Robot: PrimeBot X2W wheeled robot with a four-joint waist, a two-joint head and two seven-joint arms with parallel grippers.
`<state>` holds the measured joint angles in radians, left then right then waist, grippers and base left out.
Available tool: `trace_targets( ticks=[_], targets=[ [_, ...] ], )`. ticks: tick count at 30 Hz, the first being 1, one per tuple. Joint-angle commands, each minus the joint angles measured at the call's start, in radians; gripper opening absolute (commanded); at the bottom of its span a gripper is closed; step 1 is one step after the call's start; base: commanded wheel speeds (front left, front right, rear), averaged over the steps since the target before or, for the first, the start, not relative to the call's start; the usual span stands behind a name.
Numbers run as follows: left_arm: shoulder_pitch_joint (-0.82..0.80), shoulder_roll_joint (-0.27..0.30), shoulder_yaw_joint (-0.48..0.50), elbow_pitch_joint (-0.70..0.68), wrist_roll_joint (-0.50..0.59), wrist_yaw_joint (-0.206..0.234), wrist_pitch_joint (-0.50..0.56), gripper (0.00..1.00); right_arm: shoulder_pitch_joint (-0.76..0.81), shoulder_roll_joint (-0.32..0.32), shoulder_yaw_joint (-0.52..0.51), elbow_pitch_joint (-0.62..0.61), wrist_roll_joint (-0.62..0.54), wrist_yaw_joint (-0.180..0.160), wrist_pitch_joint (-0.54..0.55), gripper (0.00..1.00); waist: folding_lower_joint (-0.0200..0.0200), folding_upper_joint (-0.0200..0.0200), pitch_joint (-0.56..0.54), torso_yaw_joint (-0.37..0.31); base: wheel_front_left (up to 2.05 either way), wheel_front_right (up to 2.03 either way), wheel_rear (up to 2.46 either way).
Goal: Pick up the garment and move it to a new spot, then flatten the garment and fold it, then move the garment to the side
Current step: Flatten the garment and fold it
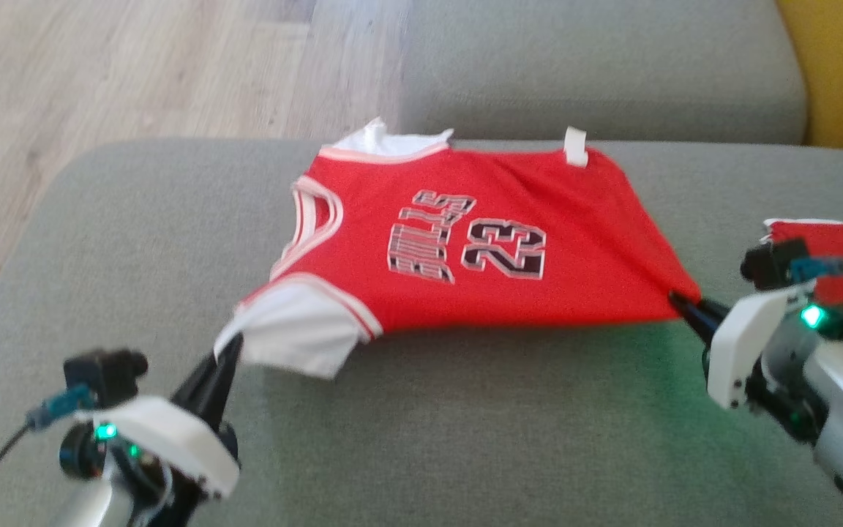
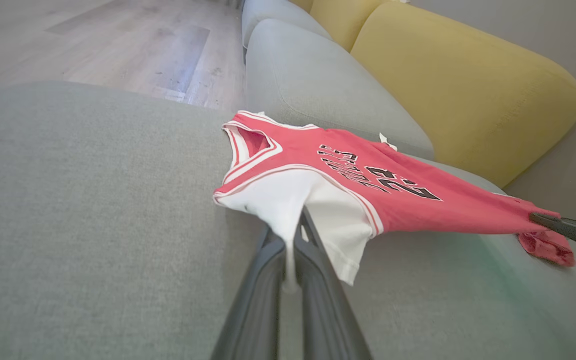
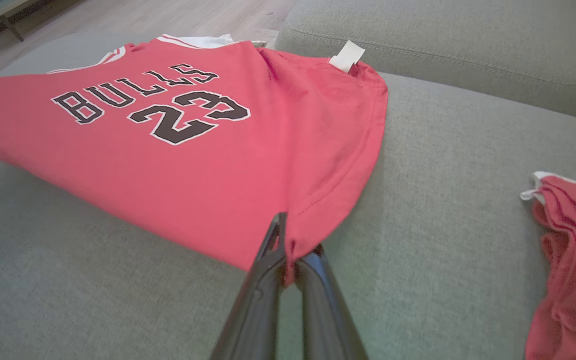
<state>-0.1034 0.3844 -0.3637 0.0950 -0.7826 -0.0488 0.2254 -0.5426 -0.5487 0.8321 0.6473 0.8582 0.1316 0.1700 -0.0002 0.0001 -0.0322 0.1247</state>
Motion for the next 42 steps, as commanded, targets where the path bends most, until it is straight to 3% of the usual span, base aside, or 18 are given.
trace_targets(
  ticks=[1,9,17,22,32,42],
  targets=[
    [-0.031,0.039,0.038,-0.052,-0.006,0.008,0.006,0.00,0.001,-0.033,-0.001,-0.029,0.007,-0.001,-0.016,0.00,0.0002,-0.0001,-0.016,-0.007,0.00,0.00,0.00],
    [0.101,0.073,0.029,-0.211,-0.029,0.061,0.071,0.00,0.102,-0.045,-0.026,-0.094,0.023,-0.001,-0.004,0.00,0.0002,-0.0001,-0.032,-0.016,0.00,0.00,0.00],
    [0.039,0.066,0.044,-0.205,-0.018,0.083,0.069,0.00,0.092,-0.025,-0.087,-0.100,-0.019,-0.001,0.031,0.00,0.0002,-0.0001,0.012,-0.027,0.00,0.00,0.00],
    [-0.081,0.081,0.034,-0.134,0.011,0.077,0.106,0.00,0.036,-0.003,-0.112,-0.084,-0.043,-0.001,0.103,0.00,0.0002,-0.0001,0.067,-0.032,0.00,0.00,0.00],
    [-0.389,0.096,-0.048,0.099,0.096,0.013,0.225,0.00,-0.109,0.047,-0.142,-0.021,-0.049,-0.001,0.229,0.00,0.0002,-0.0001,0.171,-0.039,0.00,0.00,0.00],
    [-0.639,0.058,-0.121,0.358,0.189,-0.040,0.192,0.00,-0.229,0.076,-0.114,0.061,-0.076,-0.001,0.255,0.00,0.0002,-0.0001,0.244,-0.052,0.00,0.00,0.00]
  ],
)
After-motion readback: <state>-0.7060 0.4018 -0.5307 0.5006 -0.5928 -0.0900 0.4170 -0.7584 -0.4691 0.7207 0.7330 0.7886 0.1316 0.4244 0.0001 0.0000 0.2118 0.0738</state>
